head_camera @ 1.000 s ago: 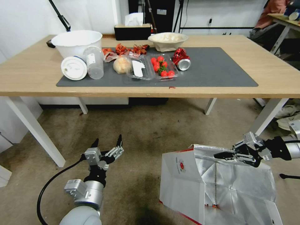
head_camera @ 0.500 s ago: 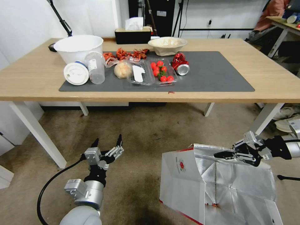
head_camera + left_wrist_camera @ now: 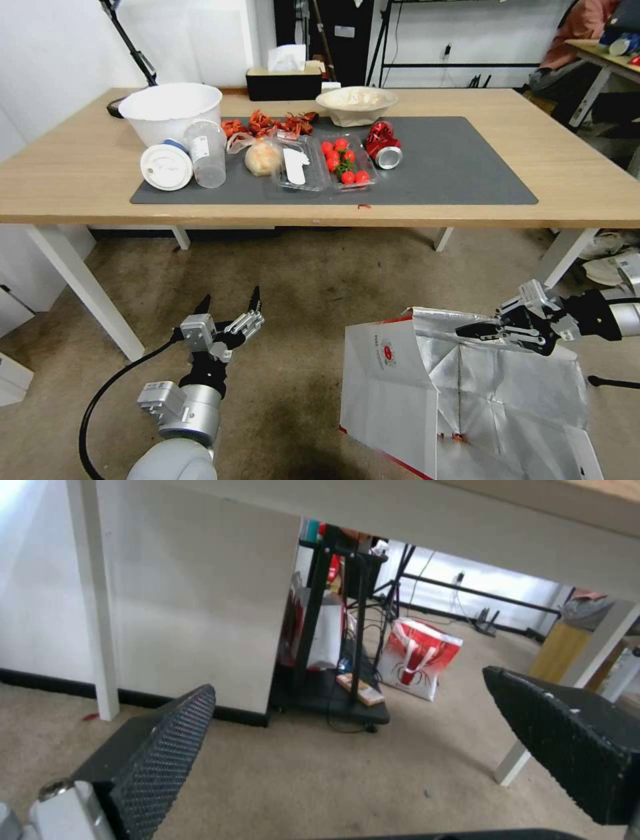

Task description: Pick up the food delivery bag from the floor and place it on the table.

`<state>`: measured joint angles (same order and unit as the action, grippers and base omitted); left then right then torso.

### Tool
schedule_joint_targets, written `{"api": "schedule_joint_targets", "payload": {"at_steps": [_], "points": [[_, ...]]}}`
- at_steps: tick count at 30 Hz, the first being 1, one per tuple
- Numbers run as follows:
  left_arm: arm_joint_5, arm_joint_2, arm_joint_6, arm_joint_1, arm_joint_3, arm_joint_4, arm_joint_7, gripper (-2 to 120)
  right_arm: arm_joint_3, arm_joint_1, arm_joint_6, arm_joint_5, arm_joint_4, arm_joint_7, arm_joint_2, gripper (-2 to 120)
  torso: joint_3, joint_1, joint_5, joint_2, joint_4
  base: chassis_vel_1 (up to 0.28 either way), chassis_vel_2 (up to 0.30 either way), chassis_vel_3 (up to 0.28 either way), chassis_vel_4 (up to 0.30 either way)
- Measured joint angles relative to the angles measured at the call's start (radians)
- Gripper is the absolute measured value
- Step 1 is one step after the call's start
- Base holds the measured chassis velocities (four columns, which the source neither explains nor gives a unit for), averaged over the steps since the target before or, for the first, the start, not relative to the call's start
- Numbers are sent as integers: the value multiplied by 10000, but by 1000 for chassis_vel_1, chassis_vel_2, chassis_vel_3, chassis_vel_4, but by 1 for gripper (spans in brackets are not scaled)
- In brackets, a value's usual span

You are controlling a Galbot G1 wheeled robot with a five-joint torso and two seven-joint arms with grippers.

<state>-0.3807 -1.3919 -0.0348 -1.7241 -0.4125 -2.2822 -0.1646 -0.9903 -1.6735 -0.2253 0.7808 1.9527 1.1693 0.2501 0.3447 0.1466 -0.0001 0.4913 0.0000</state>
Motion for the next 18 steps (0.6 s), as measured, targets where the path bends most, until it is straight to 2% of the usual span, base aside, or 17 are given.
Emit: {"api": "schedule_joint_targets", "payload": {"at_steps": [18], "points": [[-3, -17, -9, -45, -25, -90, 6, 100, 0, -38, 7, -9, 49, 30, 9, 0, 454, 271, 0, 723, 0, 0, 0, 0, 0]]}}
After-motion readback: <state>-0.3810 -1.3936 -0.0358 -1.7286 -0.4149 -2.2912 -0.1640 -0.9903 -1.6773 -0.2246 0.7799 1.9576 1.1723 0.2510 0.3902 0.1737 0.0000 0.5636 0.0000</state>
